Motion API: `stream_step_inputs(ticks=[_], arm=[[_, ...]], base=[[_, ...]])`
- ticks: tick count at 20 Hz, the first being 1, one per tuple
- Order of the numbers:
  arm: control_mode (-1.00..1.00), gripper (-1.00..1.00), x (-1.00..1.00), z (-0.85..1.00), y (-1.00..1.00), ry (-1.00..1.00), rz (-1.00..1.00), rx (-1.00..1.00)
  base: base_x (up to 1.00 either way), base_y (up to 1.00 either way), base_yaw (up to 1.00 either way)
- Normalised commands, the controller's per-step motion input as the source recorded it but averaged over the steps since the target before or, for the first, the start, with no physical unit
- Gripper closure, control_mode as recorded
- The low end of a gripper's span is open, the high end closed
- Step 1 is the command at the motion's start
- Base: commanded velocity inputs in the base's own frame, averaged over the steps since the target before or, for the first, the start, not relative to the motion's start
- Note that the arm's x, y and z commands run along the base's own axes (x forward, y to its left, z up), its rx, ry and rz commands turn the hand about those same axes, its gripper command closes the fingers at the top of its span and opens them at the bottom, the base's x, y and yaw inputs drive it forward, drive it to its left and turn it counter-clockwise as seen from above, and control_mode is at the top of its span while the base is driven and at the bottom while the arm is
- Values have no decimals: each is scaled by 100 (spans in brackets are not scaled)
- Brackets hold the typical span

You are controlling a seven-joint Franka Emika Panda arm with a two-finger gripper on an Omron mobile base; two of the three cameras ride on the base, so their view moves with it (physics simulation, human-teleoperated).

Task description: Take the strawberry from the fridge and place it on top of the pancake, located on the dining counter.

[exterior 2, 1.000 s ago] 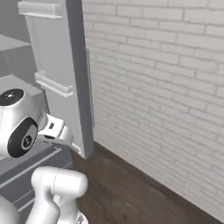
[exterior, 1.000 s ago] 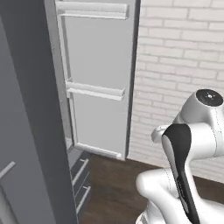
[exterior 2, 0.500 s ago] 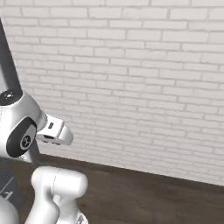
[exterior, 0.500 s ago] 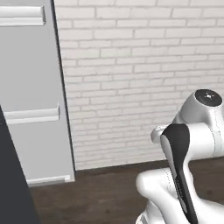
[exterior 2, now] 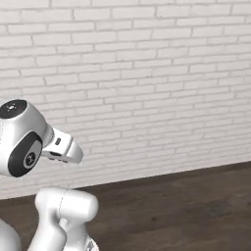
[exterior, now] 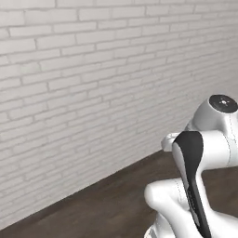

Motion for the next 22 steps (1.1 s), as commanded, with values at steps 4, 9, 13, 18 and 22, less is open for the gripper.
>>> stream_step_inputs(ticks=[4, 9, 13, 18, 22], arm=[[100, 100, 0, 0, 0, 0, 0, 0], [100, 100, 0, 0, 0, 0, 0, 0], [100, 100, 0, 0, 0, 0, 0, 0], [100, 100, 0, 0, 0, 0, 0, 0], [100, 100, 0, 0, 0, 0, 0, 0]], base=[[84, -7, -54], [91, -16, -51], [75, -32, -57], [57, -35, -64], [52, -23, -67]])
